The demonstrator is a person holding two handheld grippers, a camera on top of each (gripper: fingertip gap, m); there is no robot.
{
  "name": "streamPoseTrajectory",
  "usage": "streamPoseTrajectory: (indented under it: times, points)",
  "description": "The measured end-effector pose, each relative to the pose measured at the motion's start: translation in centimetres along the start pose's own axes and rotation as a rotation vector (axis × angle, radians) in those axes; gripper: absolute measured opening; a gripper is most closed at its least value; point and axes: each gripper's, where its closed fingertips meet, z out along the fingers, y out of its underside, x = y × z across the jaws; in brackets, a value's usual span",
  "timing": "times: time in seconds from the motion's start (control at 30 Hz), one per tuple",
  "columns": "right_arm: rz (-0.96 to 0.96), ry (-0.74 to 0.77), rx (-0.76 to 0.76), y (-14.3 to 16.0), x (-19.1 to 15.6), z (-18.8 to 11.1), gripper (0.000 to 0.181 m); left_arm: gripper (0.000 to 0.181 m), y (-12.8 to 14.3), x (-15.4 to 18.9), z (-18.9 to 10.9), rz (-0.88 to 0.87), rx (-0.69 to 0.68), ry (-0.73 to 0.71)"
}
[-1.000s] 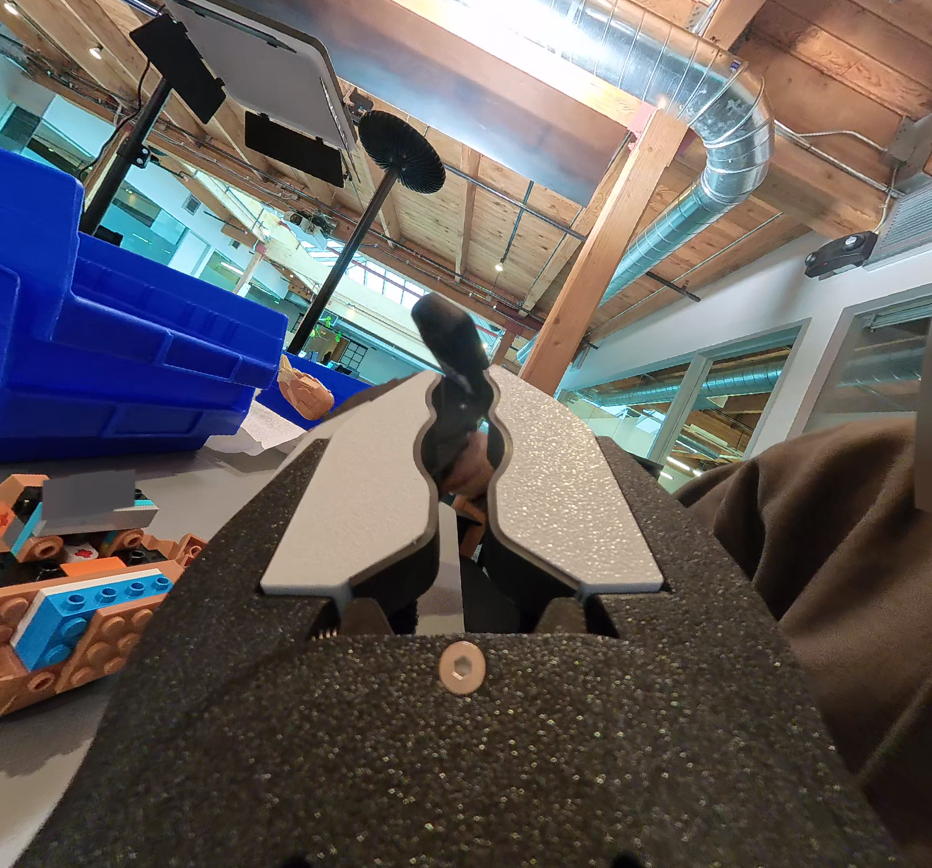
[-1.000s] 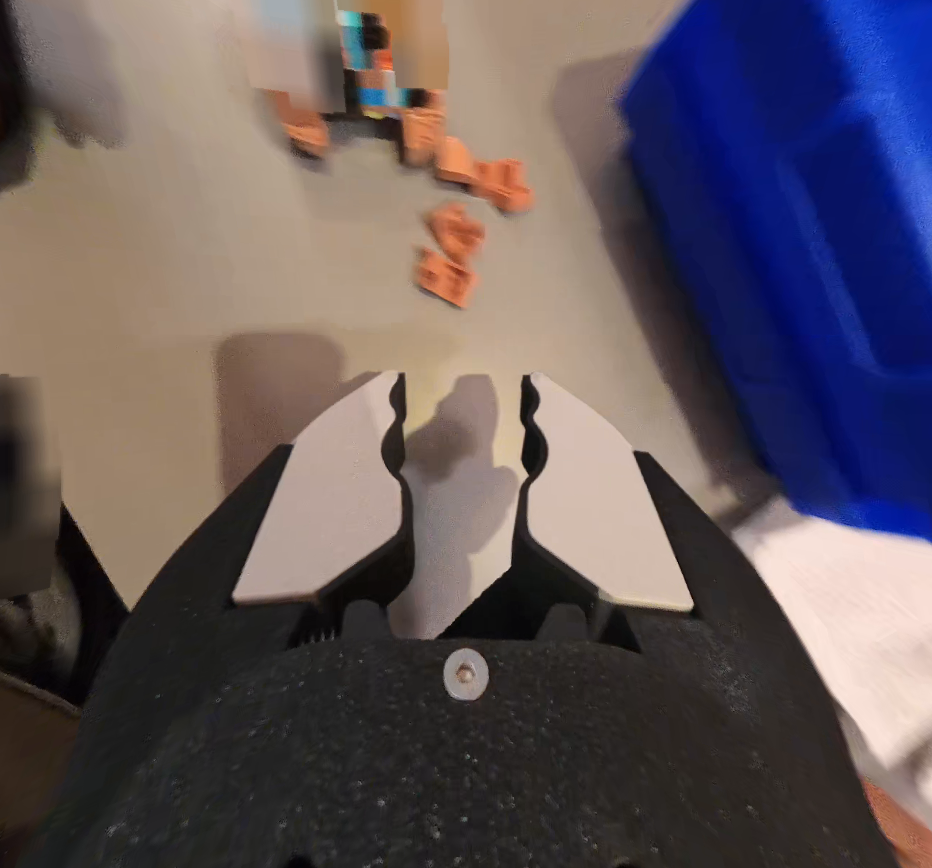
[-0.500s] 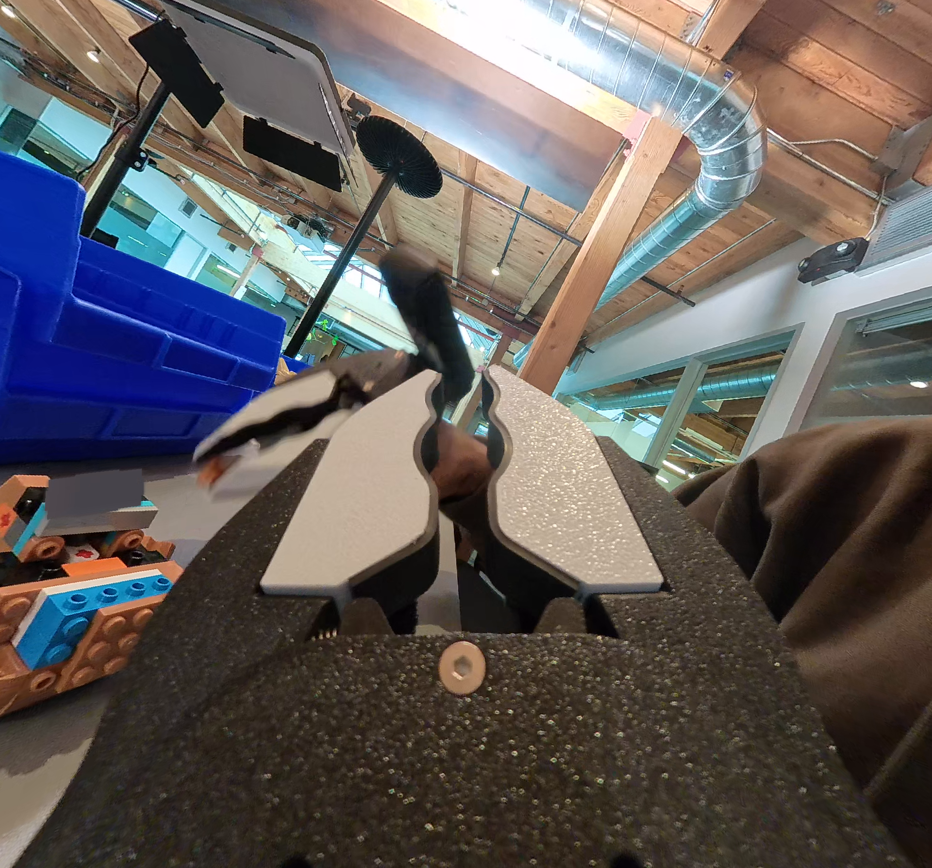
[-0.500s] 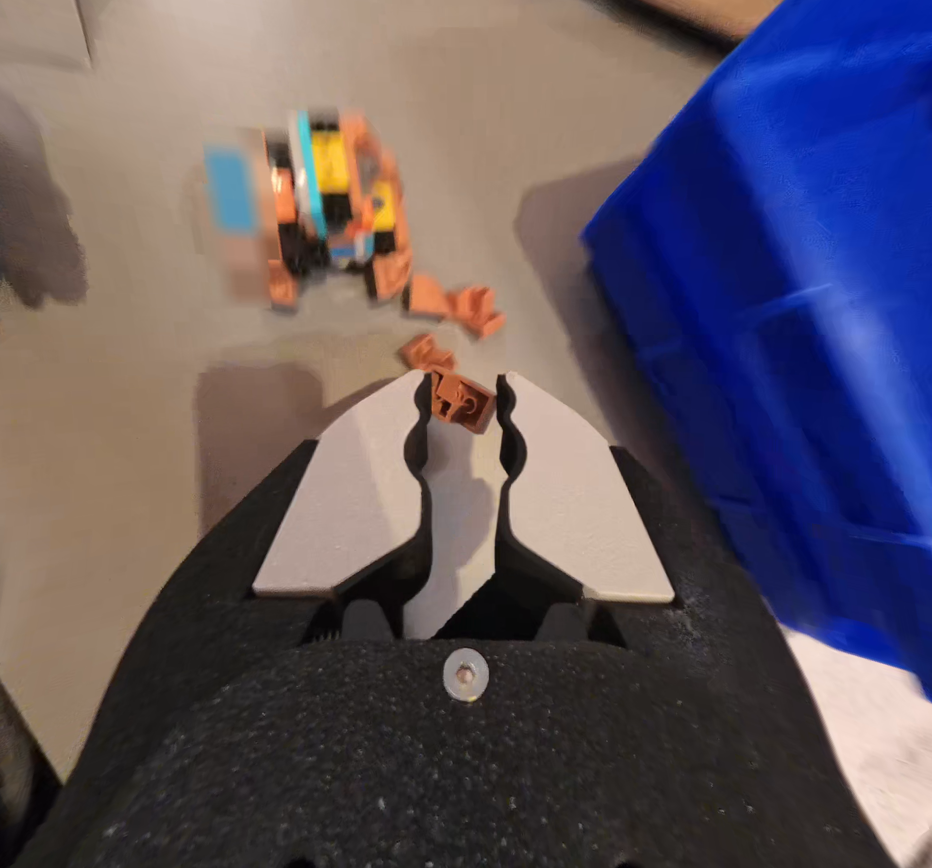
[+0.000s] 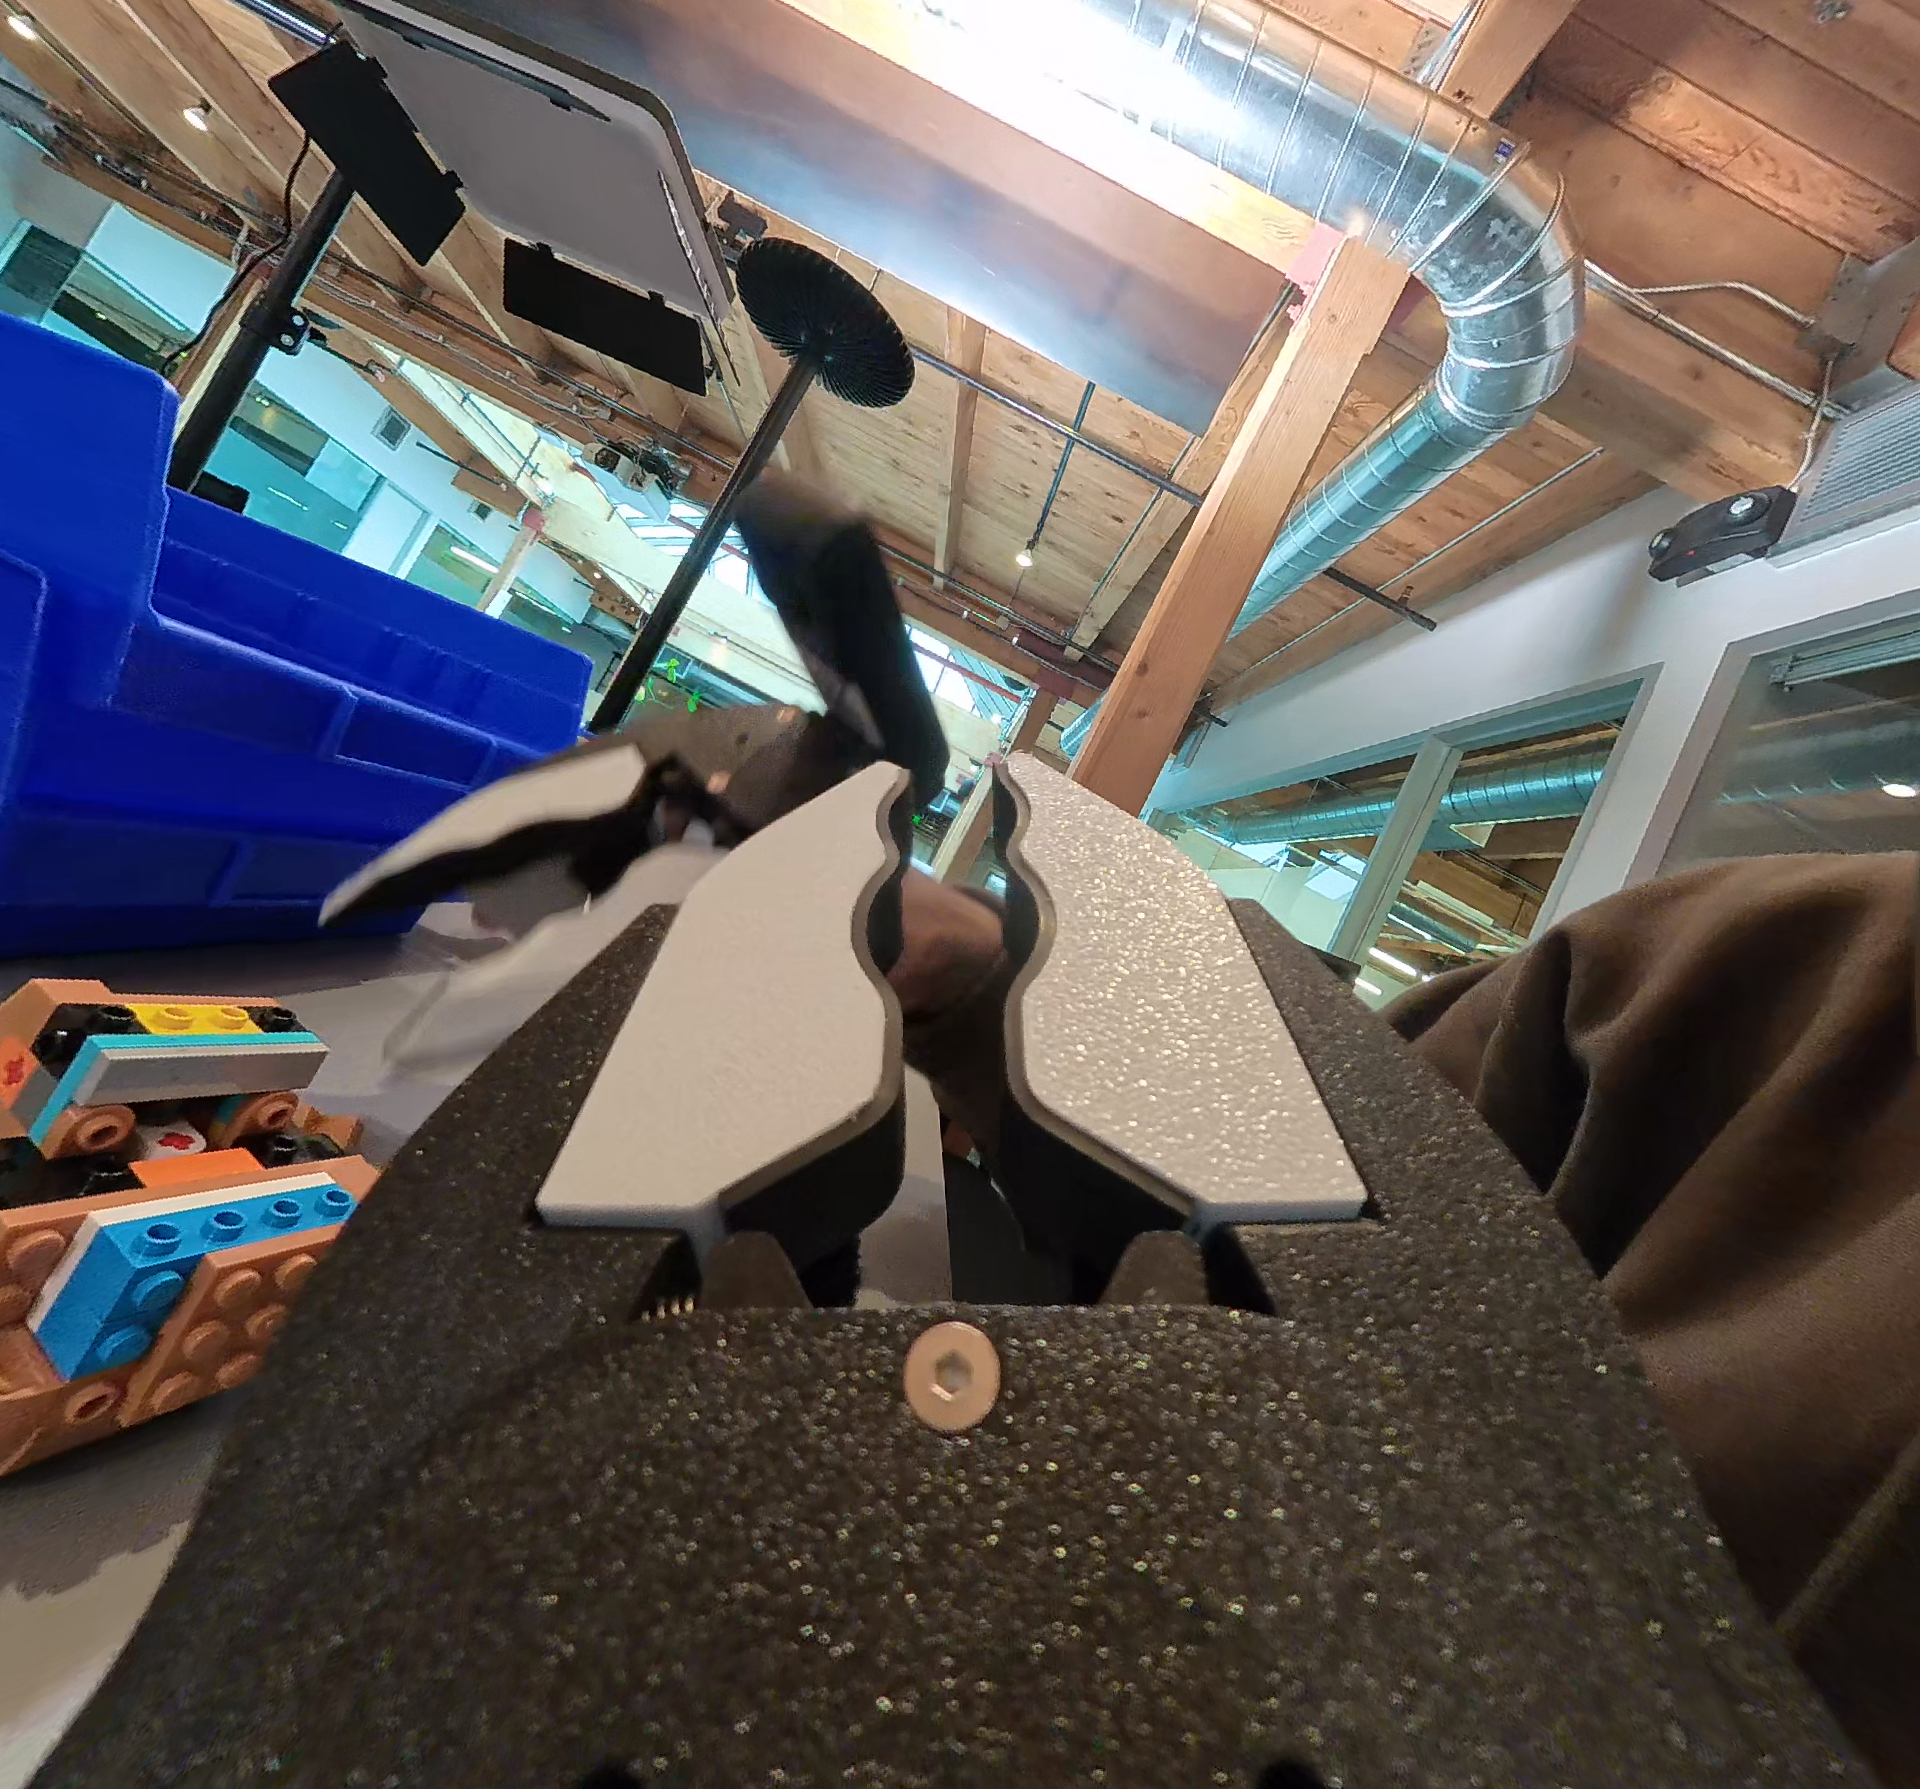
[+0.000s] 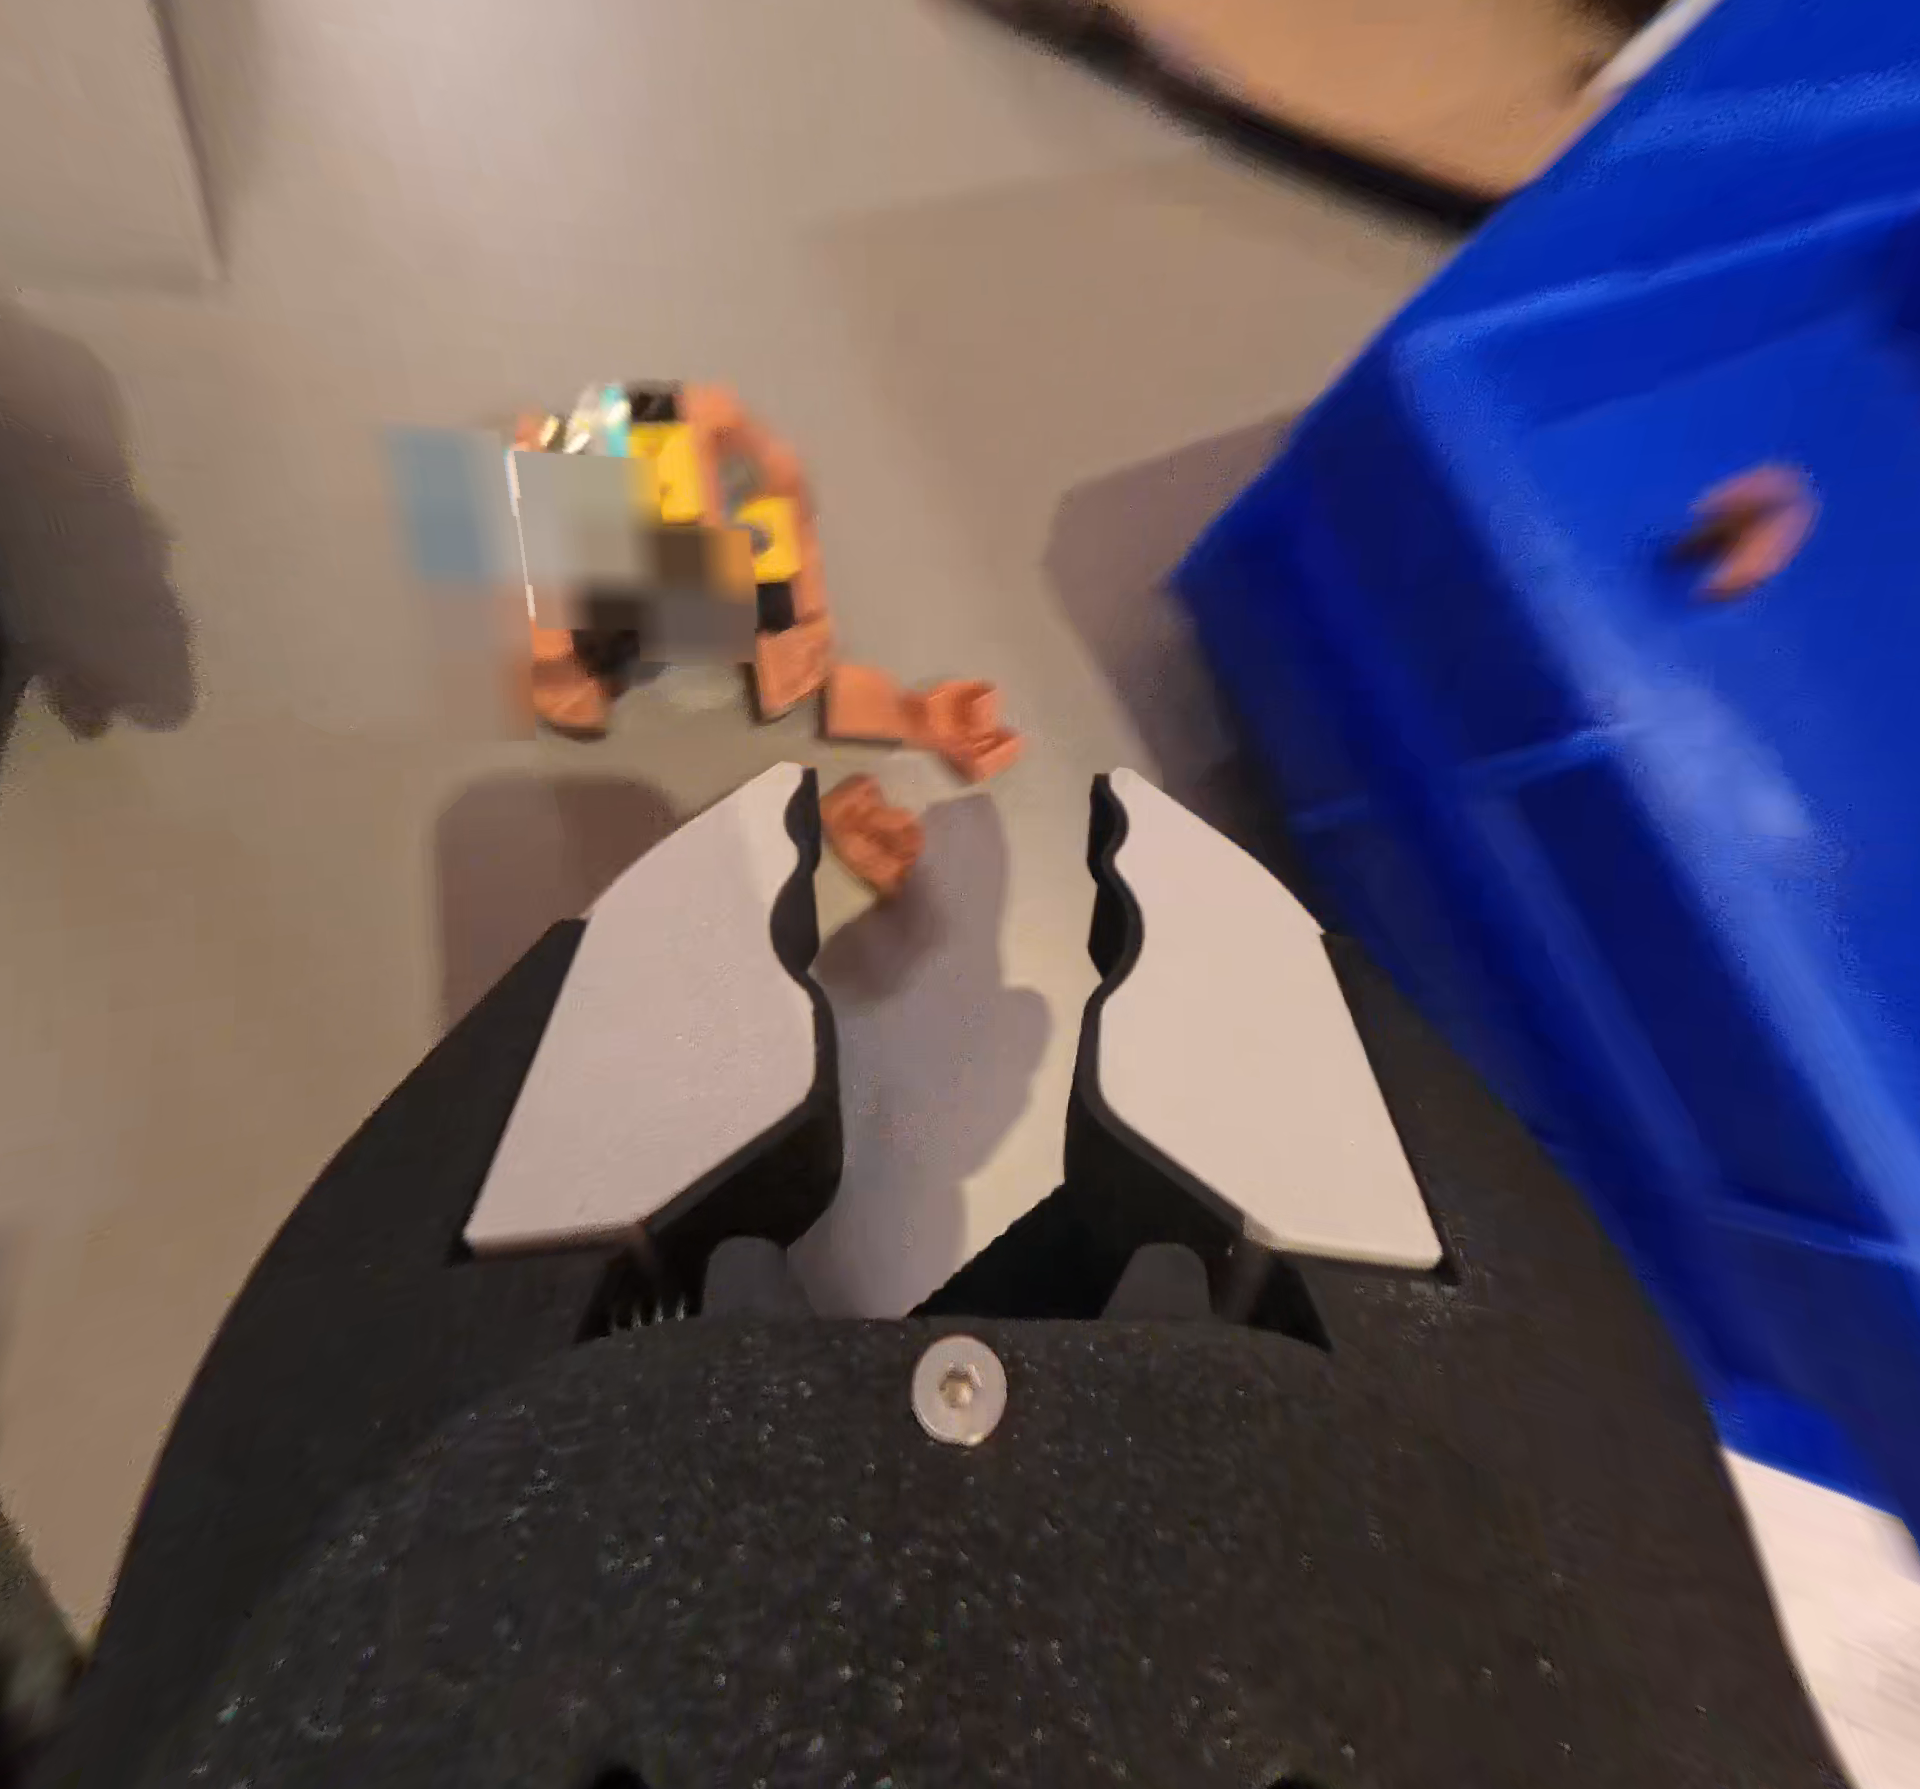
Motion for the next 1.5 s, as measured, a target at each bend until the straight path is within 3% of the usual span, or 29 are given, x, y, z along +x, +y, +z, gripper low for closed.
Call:
streamPoseTrajectory:
  times: [0.1,0.2,0.3,0.37,0.43,0.57,0.67,0.8,1.0,1.23,1.4,1.5]
  points:
    - [0.012,-0.045,-0.097,2.8,-2.2,2.4,0.053,0.014,0.0,0.0,0.0,-0.002,0.002,0.001]
    - [0.043,-0.102,-0.065,2.4,-3.0,3.1,0.023,0.014,0.0,0.0,0.0,-0.001,0.001,-0.001]
    - [0.002,-0.077,-0.108,2.5,-2.4,2.9,0.022,0.014,-0.1,0.0,0.0,-0.002,0.004,-0.002]
    - [-0.033,-0.027,-0.054,0.8,-1.4,1.3,0.022,0.014,-0.1,0.0,-0.1,-0.002,0.006,-0.001]
    - [-0.047,0.064,0.070,-2.5,0.7,-1.6,0.022,0.014,-0.1,0.0,-0.1,-0.002,0.005,0.001]
    - [-0.049,0.397,0.278,-8.1,9.0,-7.5,0.024,0.014,0.0,0.0,0.0,-0.004,0.002,0.002]
    - [-0.002,0.424,0.226,-7.8,11.9,-6.7,0.048,0.014,-0.1,-0.1,0.0,-0.004,0.003,-0.001]
    - [-0.088,0.308,0.200,-6.2,7.8,-3.6,0.046,0.014,-0.2,-0.1,-0.1,-0.005,0.007,-0.001]
    - [-0.130,-0.021,0.087,-0.9,0.3,2.3,0.046,0.014,-0.1,0.0,-0.1,-0.006,0.006,0.005]
    - [-0.110,-0.127,0.068,0.5,-0.2,4.5,0.046,0.015,-0.1,0.0,-0.1,-0.007,0.005,0.003]
    - [-0.039,-0.210,0.035,1.3,-0.9,4.9,0.029,0.014,-0.1,0.0,-0.1,-0.008,0.006,0.005]
    - [-0.043,-0.179,0.050,1.4,-0.6,4.8,0.026,0.015,-0.1,0.0,-0.1,-0.009,0.006,0.005]
